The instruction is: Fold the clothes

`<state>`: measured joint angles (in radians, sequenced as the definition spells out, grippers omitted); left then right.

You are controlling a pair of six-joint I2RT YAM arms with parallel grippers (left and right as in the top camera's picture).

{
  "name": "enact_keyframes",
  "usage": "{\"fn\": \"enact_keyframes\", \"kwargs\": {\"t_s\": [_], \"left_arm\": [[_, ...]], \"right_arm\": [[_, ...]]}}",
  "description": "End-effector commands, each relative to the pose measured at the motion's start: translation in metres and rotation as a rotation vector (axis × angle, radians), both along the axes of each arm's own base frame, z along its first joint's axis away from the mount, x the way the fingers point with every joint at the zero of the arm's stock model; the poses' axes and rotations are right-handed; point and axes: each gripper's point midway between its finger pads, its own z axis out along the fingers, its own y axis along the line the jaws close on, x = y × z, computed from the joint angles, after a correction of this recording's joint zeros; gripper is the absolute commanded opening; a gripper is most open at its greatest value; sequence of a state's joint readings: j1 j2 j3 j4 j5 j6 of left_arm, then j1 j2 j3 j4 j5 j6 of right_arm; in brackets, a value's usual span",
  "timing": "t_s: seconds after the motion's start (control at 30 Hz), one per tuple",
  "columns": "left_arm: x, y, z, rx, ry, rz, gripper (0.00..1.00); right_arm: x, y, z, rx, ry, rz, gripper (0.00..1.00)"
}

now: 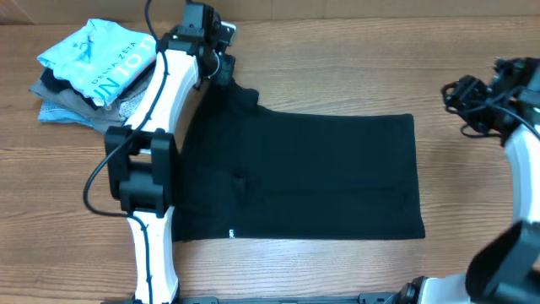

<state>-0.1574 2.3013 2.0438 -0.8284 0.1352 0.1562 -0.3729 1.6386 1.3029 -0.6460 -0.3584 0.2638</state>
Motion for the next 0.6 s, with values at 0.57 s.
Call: {"fn": "enact_keyframes", "kwargs": {"t_s": [0.57], "left_arm": [[-0.044, -0.031, 0.036, -0.035, 0.091, -0.031, 0.08]], "right_arm": [[0.024, 0.044, -0.169, 0.022, 0.282, 0.153, 0.62]]}}
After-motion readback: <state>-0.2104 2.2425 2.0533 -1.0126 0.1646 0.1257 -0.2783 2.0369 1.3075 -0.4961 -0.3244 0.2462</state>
